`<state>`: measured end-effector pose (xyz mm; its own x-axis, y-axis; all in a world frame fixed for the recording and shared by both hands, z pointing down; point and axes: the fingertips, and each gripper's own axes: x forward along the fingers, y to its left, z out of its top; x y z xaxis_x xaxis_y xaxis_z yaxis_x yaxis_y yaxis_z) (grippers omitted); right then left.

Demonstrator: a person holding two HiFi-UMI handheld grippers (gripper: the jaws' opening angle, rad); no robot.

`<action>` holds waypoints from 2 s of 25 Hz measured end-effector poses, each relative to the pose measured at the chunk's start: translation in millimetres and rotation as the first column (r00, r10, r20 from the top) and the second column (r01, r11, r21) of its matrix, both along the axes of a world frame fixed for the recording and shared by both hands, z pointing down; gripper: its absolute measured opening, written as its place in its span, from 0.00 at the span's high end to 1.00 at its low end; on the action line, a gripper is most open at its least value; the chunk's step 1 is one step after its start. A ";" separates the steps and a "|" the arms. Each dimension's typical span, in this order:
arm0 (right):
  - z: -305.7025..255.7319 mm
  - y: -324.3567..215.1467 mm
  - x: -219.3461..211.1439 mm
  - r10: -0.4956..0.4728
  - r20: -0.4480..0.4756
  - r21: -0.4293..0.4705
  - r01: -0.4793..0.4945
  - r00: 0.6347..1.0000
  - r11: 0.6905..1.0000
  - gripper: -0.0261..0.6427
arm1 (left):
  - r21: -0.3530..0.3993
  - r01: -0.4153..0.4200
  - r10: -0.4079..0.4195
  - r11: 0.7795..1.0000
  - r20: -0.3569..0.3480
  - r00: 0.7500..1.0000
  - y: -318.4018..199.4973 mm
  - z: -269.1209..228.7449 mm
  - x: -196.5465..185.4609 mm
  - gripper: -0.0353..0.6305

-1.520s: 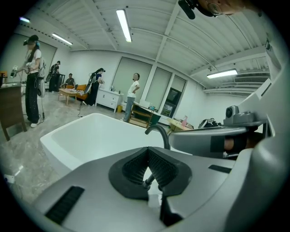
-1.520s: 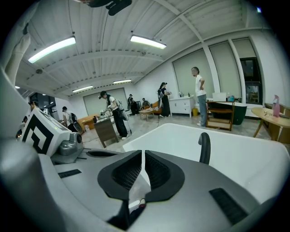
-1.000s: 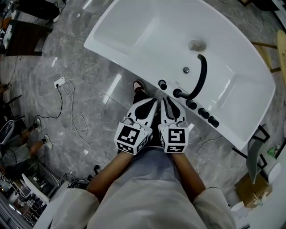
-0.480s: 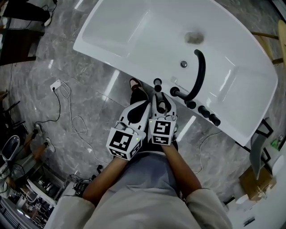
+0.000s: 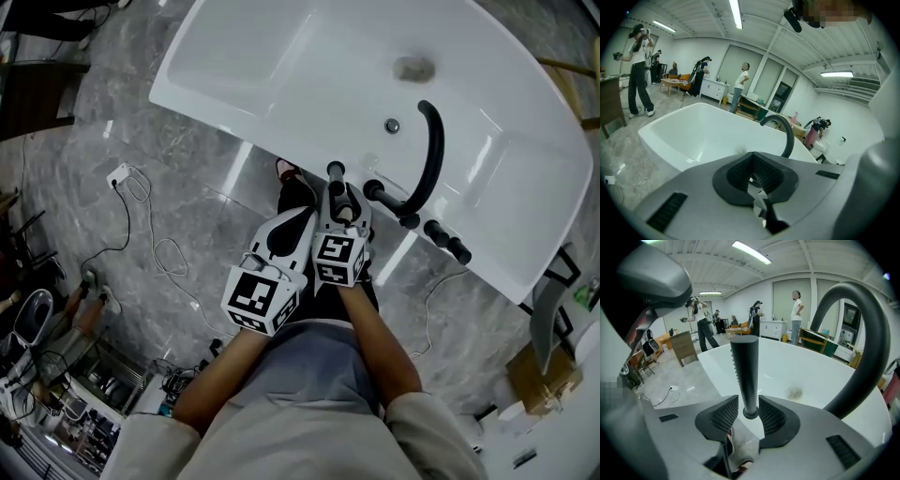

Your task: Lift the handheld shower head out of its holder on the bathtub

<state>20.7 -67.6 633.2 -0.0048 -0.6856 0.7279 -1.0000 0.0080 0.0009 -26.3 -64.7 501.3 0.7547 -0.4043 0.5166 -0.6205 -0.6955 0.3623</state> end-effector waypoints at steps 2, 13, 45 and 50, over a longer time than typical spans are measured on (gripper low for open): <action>8.2 -0.8 -2.0 -0.008 -0.008 -0.014 0.007 1.000 1.000 0.76 | -0.005 0.003 -0.003 1.000 0.003 1.000 -1.1 2.3 -2.5 0.94; 33.6 -12.0 1.3 0.005 -0.040 -0.048 -0.007 0.999 0.999 0.75 | -0.046 0.018 -0.017 0.999 0.023 1.000 -12.4 19.4 -17.3 0.94; 57.6 -30.4 4.7 0.035 -0.055 -0.096 -0.040 0.998 0.995 0.75 | -0.120 0.059 -0.060 0.991 -0.005 0.998 -32.3 27.8 -32.7 0.94; 58.5 -29.2 4.0 0.027 -0.060 -0.102 -0.033 0.998 0.994 0.75 | -0.118 0.063 -0.064 0.991 -0.009 0.998 -32.1 27.2 -31.5 0.94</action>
